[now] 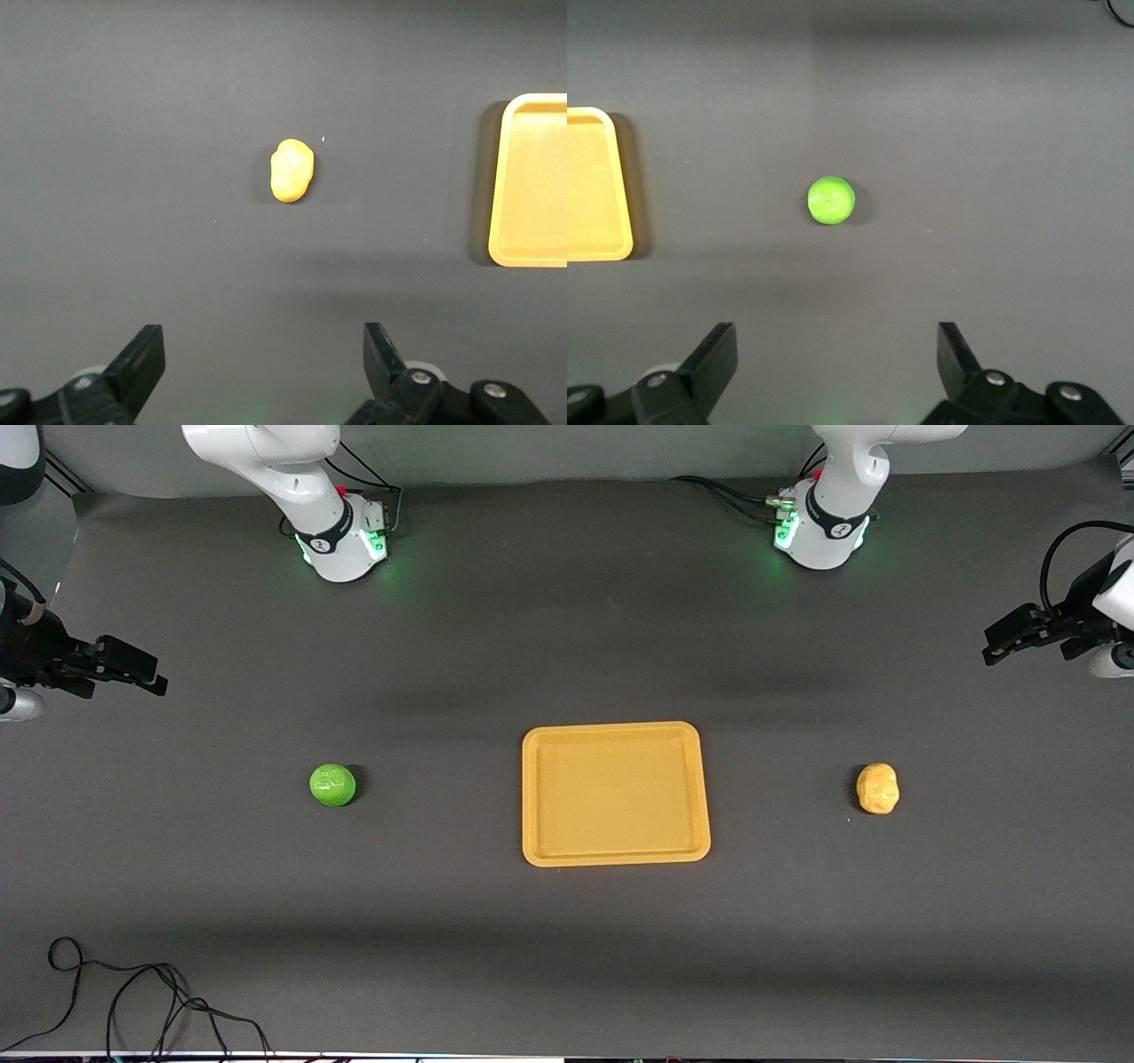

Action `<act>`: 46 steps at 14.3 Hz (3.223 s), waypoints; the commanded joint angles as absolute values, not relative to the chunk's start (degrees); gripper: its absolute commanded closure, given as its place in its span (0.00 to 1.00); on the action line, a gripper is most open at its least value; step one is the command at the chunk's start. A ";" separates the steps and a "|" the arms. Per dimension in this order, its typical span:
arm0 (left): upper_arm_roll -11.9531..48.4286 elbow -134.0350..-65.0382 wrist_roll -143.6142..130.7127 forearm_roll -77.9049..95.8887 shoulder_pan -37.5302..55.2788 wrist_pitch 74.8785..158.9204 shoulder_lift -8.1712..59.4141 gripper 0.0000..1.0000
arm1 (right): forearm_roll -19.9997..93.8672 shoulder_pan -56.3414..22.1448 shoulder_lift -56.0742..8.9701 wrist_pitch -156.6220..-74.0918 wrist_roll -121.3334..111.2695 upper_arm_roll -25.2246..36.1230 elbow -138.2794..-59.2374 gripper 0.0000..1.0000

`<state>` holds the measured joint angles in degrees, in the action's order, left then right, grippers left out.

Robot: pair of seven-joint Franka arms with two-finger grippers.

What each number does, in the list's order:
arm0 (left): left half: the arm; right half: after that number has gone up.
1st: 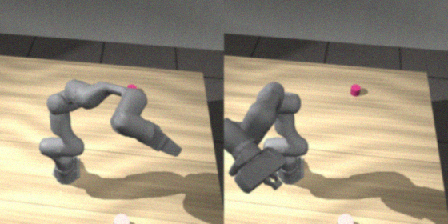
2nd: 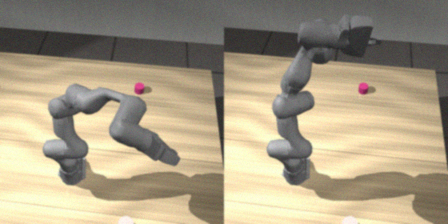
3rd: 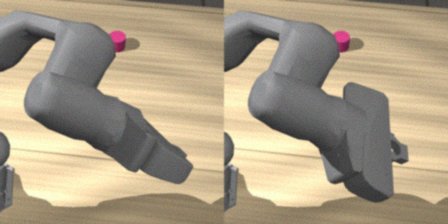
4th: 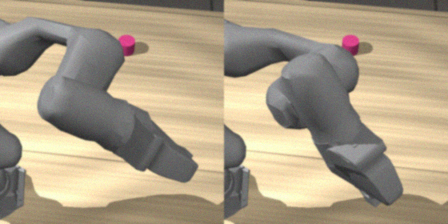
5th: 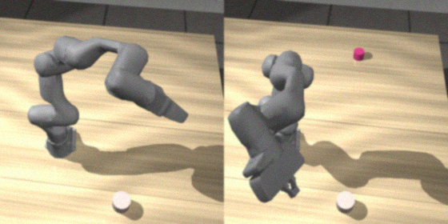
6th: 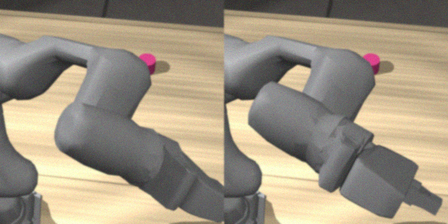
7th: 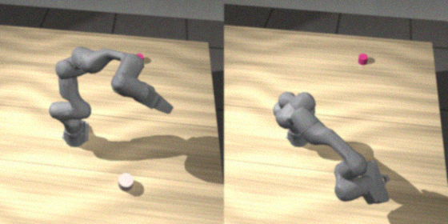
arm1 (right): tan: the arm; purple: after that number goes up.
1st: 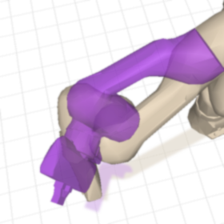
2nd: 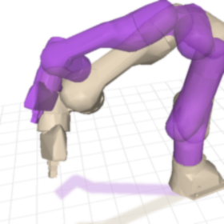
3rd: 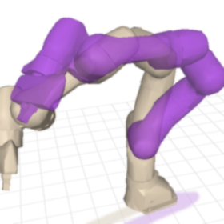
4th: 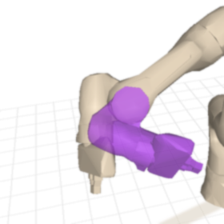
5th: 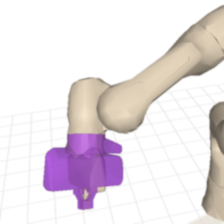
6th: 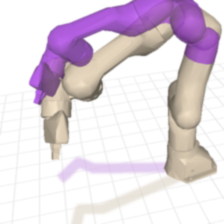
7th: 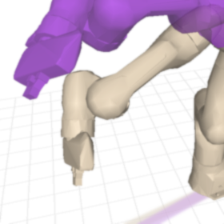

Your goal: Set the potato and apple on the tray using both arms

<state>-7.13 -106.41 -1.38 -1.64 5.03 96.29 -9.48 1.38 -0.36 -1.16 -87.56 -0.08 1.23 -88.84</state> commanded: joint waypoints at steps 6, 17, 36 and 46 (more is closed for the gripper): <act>-6.77 -107.49 -0.62 -1.58 4.66 96.24 -11.43 0.00 | -0.09 -0.44 -1.32 -86.92 -1.32 1.49 -88.42 0.00; -7.03 -115.30 1.14 -1.58 3.43 120.20 3.22 0.00 | -1.32 -0.61 -1.84 -86.84 -2.20 1.23 -88.51 0.00; -5.89 -115.85 -9.46 2.64 10.00 134.93 24.18 0.73 | -1.06 -0.53 -6.15 -87.01 -1.93 1.05 -83.41 0.00; -5.80 -103.27 -43.92 2.81 32.77 126.28 24.51 0.72 | -0.09 -3.34 -5.98 -100.42 -2.73 1.05 -99.46 0.08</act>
<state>-4.64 -104.01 -39.68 2.23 29.81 124.07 22.44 -0.37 -3.01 -6.61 -94.19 -2.09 0.86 -93.05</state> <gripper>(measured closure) 0.348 0.079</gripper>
